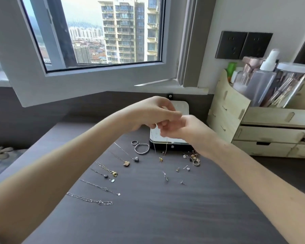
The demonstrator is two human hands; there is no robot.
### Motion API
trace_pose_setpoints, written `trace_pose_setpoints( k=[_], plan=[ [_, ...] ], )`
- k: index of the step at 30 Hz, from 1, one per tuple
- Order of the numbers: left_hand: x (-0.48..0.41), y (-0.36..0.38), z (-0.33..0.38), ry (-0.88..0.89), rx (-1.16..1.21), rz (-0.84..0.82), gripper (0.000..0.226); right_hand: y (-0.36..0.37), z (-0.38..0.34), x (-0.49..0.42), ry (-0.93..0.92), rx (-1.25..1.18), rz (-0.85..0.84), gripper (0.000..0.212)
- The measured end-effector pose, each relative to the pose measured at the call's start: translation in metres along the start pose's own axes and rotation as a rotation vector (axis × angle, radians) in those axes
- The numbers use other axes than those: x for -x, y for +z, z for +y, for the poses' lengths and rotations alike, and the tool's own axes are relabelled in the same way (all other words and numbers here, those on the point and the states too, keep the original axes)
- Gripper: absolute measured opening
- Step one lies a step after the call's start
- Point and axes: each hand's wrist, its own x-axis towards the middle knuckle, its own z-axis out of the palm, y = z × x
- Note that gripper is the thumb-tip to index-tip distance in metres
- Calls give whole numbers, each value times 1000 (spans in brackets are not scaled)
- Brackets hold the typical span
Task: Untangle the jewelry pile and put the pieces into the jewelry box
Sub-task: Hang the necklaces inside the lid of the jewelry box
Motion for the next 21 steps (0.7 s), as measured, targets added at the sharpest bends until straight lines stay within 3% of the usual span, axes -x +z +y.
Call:
trace_pose_setpoints(
  k=[4, 12, 18, 21],
  plan=[
    [-8, -9, 13, 99, -119, 166, 41, -15, -30, -7, -11, -12, -76, 6],
    [-32, -47, 33, 134, 92, 134, 62, -48, -72, -46, -50, 3, -96, 21],
    [-77, -64, 20, 158, 344, 234, 54, -79, -84, -92, -115, 8, 20, 21],
    [-111, -52, -16, 146, 32, 352, 36, -96, -82, -116, -128, -5, 92, 20]
  ],
)
